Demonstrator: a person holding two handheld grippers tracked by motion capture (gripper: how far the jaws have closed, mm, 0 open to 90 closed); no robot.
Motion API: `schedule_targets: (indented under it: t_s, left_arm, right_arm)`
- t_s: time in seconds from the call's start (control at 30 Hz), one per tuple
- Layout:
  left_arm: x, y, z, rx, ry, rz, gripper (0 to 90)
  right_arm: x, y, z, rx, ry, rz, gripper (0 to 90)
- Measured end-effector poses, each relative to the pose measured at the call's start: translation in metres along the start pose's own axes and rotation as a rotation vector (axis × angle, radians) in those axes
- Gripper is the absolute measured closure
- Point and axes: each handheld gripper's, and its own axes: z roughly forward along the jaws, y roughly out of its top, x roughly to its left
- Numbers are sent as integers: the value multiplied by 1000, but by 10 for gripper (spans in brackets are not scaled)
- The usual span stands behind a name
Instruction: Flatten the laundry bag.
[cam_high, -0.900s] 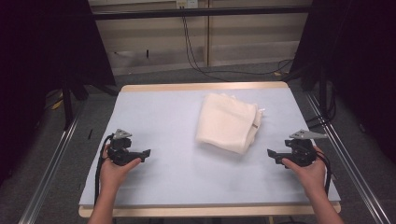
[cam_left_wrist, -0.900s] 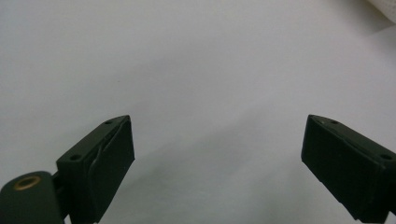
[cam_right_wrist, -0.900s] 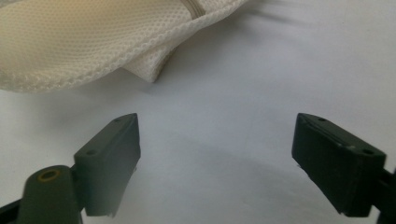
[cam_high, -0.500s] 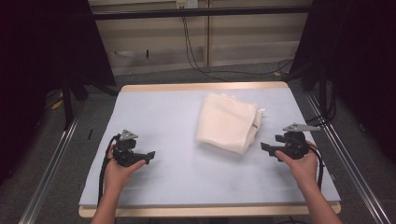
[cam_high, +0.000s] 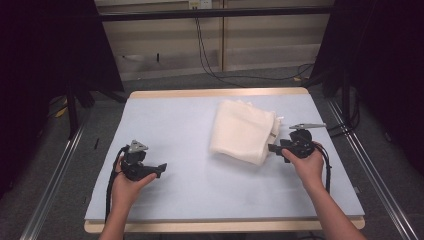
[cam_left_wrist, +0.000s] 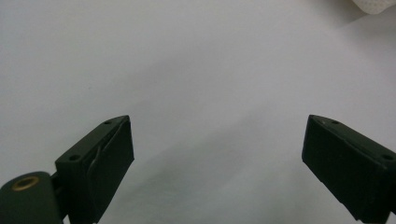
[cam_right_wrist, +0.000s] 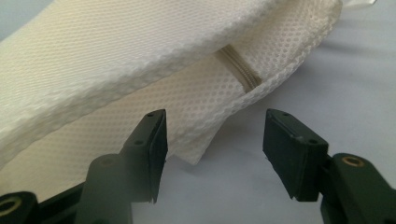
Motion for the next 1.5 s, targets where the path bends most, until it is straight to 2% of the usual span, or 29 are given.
schedule_targets:
  t_s: [0.07,0.13,0.17,0.2,0.23,0.3,0.33,0.4,0.43,0.5,0.6,0.63,0.67,0.7,0.77,0.83,0.87,0.97,1.07,1.1,1.17,1.23,1.27,1.3,1.33,1.37,1.43,1.47,1.5]
  left_arm:
    - [2,1,0,13,-9,13,87]
    - [2,1,1,12,-9,13,87]
    - [2,1,0,11,-13,7,87]
    - [1,1,1,-4,-10,-2,87]
    - [1,1,1,-4,-10,-2,87]
    - [1,1,0,-9,-12,-10,87]
    - [1,1,0,-8,-11,-9,87]
    - [1,1,0,-1,-10,-4,87]
    - [1,1,0,1,-11,-2,87]
    - [-1,2,0,4,-17,-2,87]
    - [-1,2,-1,3,-13,6,87]
    - [-1,2,-1,-5,-11,-7,87]
    - [-1,2,-1,-5,-11,-7,87]
    - [-1,2,-1,-1,-5,1,87]
    - [0,2,-1,2,-7,0,87]
    - [0,2,0,0,-3,-4,87]
    - [0,2,-1,1,3,1,87]
    - [0,2,0,3,-9,4,87]
    - [0,2,0,1,-9,0,88]
    - [0,2,0,-2,-7,-1,88]
    - [0,2,0,0,-6,0,89]
    - [0,2,0,3,-7,3,89]
    - [0,2,0,5,-8,3,90]
    - [-1,2,0,-2,-2,-6,90]
    - [-1,2,0,-2,-2,-6,91]
    - [-2,2,1,-4,8,-11,91]
    - [-2,2,0,-2,11,-5,92]
    - [-3,2,0,-3,10,-5,93]
    - [-3,2,0,1,13,-6,93]
  right_arm:
    - [-2,2,8,2,17,20,425]
    - [0,4,9,2,14,25,520]
    - [1,5,9,-17,5,8,608]
    - [1,6,8,-32,31,-11,682]
    - [1,6,8,-32,31,-11,682]
    - [3,10,5,-26,41,-48,858]
    - [4,11,4,-40,51,-58,900]
    - [6,12,3,-46,62,-62,900]
    - [8,14,4,-23,98,-66,900]
    - [10,15,5,-12,65,-80,897]
    - [7,15,4,-34,-3,-58,732]
    - [6,15,3,-33,-19,-48,671]
    - [6,15,3,-33,-19,-48,671]
    - [2,14,4,-33,-31,-19,588]
    - [-1,14,5,-20,-64,-3,472]
    - [-3,15,8,-17,-56,15,436]
    - [-3,15,8,-17,-56,15,436]
    - [-1,16,14,-17,-4,37,420]
    - [-1,16,18,2,-6,44,420]
    - [-1,16,19,4,-7,43,455]
    - [-1,16,19,-6,-15,0,535]
    - [-2,16,19,-2,-7,3,575]
    - [-2,17,18,-9,31,-2,684]
    - [-2,18,18,-10,24,-13,746]
    - [-2,18,18,-10,24,-13,746]
    - [-1,19,18,8,36,-29,830]
    - [-3,19,19,13,39,-26,822]
    - [-3,20,18,3,29,-26,766]
    - [-4,20,17,-8,7,-7,648]
